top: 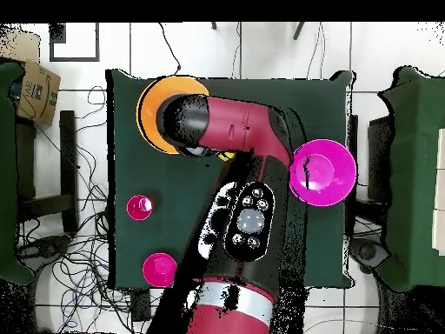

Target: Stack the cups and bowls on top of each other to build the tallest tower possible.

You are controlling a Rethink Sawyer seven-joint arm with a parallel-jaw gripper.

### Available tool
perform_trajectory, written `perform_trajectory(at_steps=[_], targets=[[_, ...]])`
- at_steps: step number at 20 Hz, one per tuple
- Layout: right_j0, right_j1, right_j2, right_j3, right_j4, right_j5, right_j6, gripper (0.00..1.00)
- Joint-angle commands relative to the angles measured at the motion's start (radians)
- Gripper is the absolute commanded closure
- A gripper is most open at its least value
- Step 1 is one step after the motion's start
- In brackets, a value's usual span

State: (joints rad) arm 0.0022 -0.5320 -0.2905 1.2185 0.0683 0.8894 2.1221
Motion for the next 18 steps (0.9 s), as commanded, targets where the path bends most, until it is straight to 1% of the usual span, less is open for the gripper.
perform_trajectory(at_steps=[1,2,5,9,13,15,18], targets=[[-0.039,-0.071,0.082,0.157,-0.009,-0.051,0.010,1.00],[-0.043,-0.090,0.081,0.174,-0.010,-0.046,0.001,1.00],[-0.047,-0.174,0.065,0.218,-0.016,0.016,-0.028,1.00],[-0.063,-0.257,0.058,0.236,-0.020,0.097,-0.063,1.00],[-0.071,-0.306,0.057,0.229,-0.027,0.163,-0.072,1.00],[-0.073,-0.318,0.061,0.224,-0.032,0.183,-0.068,1.00],[-0.076,-0.314,0.070,0.196,-0.036,0.205,-0.058,1.00]])
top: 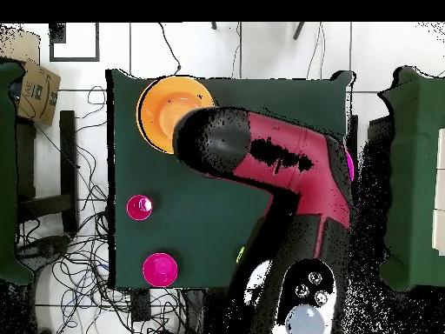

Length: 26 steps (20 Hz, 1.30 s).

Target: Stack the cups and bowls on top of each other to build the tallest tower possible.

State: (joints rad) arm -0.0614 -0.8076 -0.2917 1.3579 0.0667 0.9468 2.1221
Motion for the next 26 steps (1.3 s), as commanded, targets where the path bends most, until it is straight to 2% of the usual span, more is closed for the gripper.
perform_trajectory(at_steps=[1,7,12,21,26], targets=[[-0.011,-0.034,0.073,0.035,-0.036,0.166,-0.048,1.00],[0.003,0.006,0.088,-0.061,-0.037,0.220,0.007,1.00],[0.014,0.063,0.096,-0.127,-0.039,0.220,0.047,1.00],[0.027,0.125,0.096,-0.160,-0.027,0.171,0.079,1.00],[0.034,0.148,0.091,-0.189,-0.021,0.179,0.093,1.00]])
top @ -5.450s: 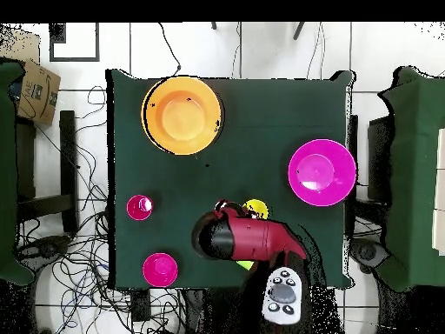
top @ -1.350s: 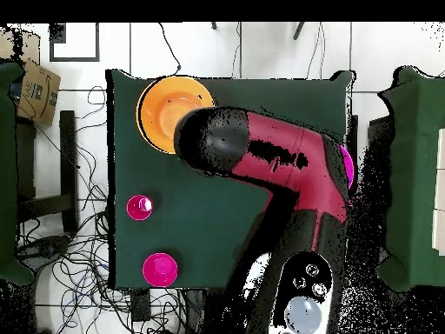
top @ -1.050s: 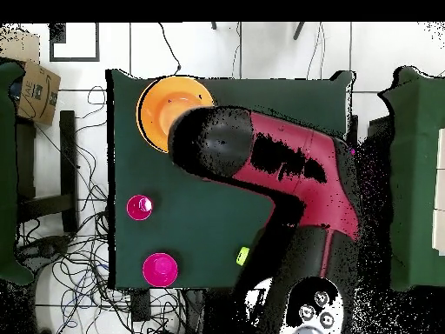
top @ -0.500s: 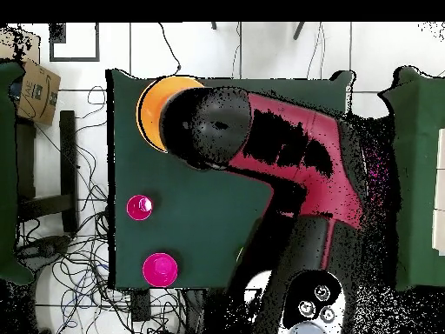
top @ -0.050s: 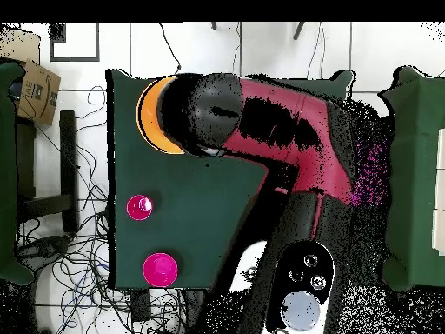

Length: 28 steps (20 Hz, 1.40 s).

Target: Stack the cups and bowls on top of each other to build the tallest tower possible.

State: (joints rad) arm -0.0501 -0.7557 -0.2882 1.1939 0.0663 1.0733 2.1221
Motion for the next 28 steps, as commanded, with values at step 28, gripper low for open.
perform_trajectory(at_steps=[28], targets=[[0.097,0.183,0.036,-0.100,0.031,0.034,0.216,1.00]])
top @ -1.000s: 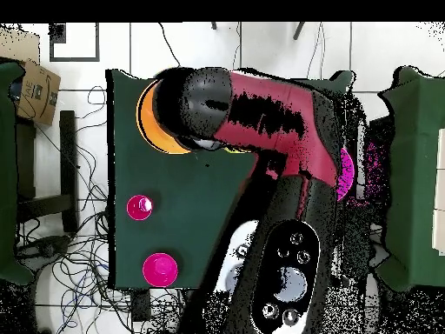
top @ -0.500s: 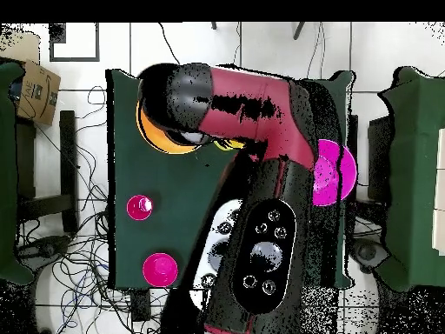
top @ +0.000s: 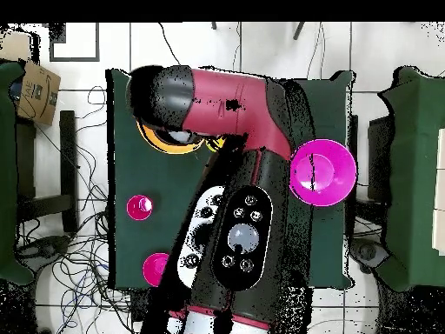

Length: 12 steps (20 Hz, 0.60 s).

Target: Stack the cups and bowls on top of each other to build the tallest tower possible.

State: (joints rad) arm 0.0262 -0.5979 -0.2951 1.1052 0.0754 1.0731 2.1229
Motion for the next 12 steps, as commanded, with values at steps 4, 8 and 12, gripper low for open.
perform_trajectory(at_steps=[4,8,12], targets=[[0.024,0.041,0.036,-0.034,0.031,0.042,0.224,1.00],[0.026,0.057,0.029,-0.052,0.036,0.044,0.224,1.00],[0.022,0.057,0.026,-0.067,0.045,0.064,0.213,1.00]])
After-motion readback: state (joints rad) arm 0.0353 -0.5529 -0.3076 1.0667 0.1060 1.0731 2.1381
